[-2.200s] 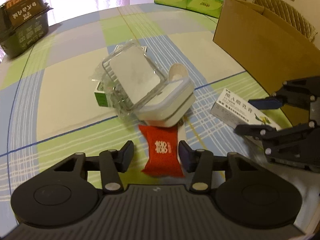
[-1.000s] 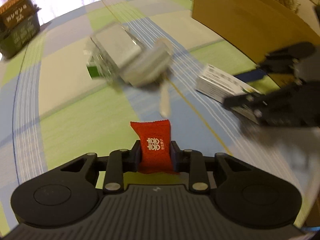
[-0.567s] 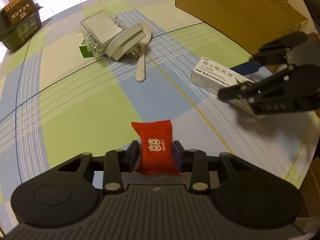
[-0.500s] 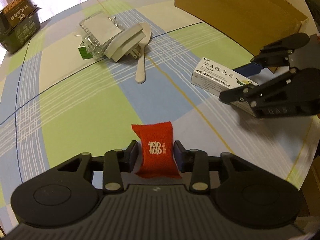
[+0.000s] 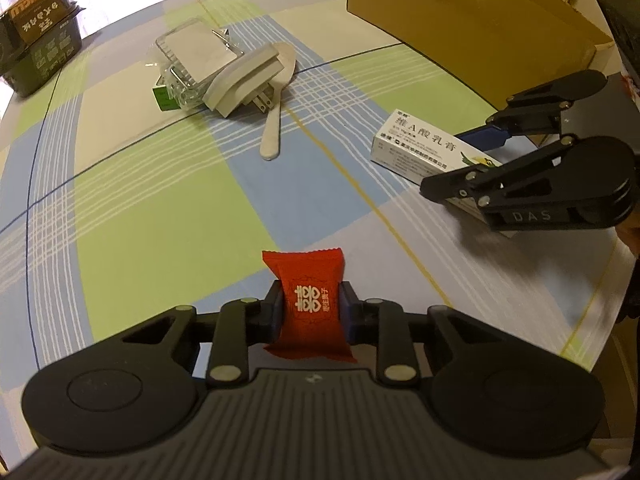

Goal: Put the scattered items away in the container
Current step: 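Grasp the red candy packet with the left tool while the right tool grasps the white ointment box, then carry the candy packet and ointment box to the cardboard box and release them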

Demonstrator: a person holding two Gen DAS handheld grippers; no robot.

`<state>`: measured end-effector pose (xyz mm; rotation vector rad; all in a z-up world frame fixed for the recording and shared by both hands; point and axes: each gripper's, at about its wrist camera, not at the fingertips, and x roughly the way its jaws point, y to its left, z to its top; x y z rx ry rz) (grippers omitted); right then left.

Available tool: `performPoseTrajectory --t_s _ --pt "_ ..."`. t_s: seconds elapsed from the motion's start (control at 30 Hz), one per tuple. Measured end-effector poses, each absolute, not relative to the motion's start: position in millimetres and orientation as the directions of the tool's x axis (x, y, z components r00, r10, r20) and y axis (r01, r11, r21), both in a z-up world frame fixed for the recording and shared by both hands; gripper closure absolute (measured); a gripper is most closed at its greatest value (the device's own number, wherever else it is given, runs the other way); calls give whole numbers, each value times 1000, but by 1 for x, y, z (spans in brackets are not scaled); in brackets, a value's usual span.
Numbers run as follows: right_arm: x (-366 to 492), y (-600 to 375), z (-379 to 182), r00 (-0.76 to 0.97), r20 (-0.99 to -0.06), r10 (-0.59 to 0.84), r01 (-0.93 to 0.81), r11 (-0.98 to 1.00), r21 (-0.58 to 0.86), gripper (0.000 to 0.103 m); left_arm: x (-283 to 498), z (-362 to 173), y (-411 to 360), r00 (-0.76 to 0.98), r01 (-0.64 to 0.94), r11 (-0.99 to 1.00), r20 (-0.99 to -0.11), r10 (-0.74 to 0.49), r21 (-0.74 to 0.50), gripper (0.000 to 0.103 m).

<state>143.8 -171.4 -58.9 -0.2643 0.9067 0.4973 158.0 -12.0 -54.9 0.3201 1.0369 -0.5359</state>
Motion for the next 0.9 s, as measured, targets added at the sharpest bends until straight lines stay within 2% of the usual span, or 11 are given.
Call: performPoseTrajectory --t_s 0.47,0.9 --pt "107 -178 -24 564 -764 313 -489 872 -4 62 122 -32 -11 421 507 860 -855 -304 -56 81" --pt "77 -214 35 680 -673 291 -418 908 -30 62 108 20 -42 489 549 836 -806 -332 -11 81"
